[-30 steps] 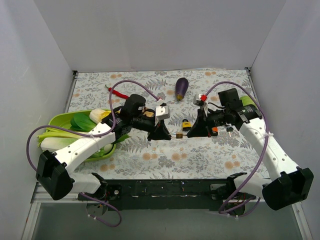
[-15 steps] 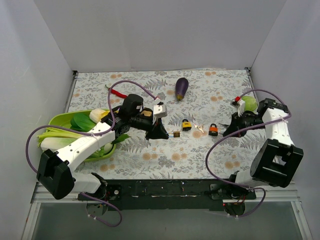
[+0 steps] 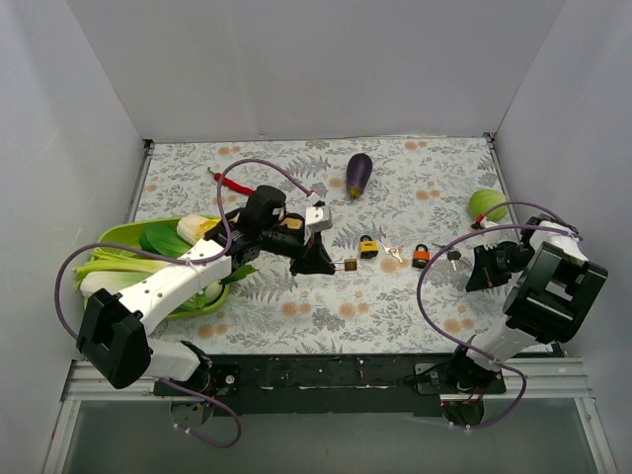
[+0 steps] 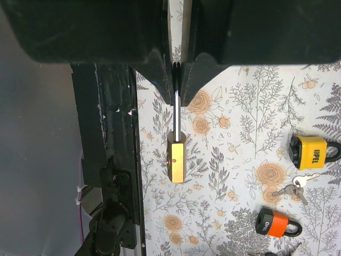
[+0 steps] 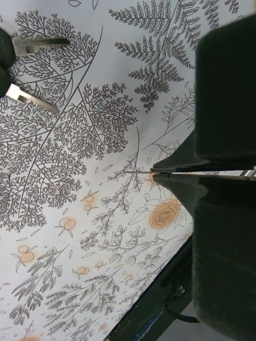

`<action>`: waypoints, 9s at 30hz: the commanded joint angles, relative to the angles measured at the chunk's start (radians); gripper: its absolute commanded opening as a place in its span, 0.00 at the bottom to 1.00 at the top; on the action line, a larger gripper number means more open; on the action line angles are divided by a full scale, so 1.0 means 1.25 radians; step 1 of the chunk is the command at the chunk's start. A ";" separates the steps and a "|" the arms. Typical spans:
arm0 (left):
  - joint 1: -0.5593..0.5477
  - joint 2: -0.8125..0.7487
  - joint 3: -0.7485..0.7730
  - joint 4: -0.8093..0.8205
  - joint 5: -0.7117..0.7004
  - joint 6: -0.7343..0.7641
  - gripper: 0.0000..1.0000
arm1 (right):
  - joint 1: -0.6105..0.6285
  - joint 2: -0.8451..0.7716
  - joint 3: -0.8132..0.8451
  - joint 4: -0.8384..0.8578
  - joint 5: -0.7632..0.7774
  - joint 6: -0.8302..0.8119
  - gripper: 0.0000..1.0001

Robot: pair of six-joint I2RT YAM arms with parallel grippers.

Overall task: Lock with the key
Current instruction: Place the key at the center of the board, then place the lock at the center of the board, then pick up the lock from the center of the board.

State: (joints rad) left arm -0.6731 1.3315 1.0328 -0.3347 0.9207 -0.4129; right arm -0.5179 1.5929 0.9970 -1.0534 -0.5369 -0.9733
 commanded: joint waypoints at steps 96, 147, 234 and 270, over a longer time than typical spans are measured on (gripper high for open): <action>-0.047 0.315 0.133 0.054 0.136 -0.586 0.00 | 1.066 -0.348 0.071 0.201 0.252 0.132 0.61; 0.133 0.182 0.037 0.035 0.021 -0.545 0.98 | 0.816 -0.300 0.000 0.212 0.274 0.345 0.01; 0.178 0.342 0.365 -0.255 -0.578 -0.088 0.98 | 0.553 -0.164 0.141 0.066 0.301 0.436 0.84; 0.113 0.648 0.439 -0.241 -0.825 -0.234 0.80 | 0.552 -0.182 0.254 0.109 0.199 0.468 0.93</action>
State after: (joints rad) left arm -0.5140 2.1353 1.6123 -0.6338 -0.0643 -0.6643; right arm 0.1761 1.3586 1.2697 -0.9344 -0.2726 -0.3992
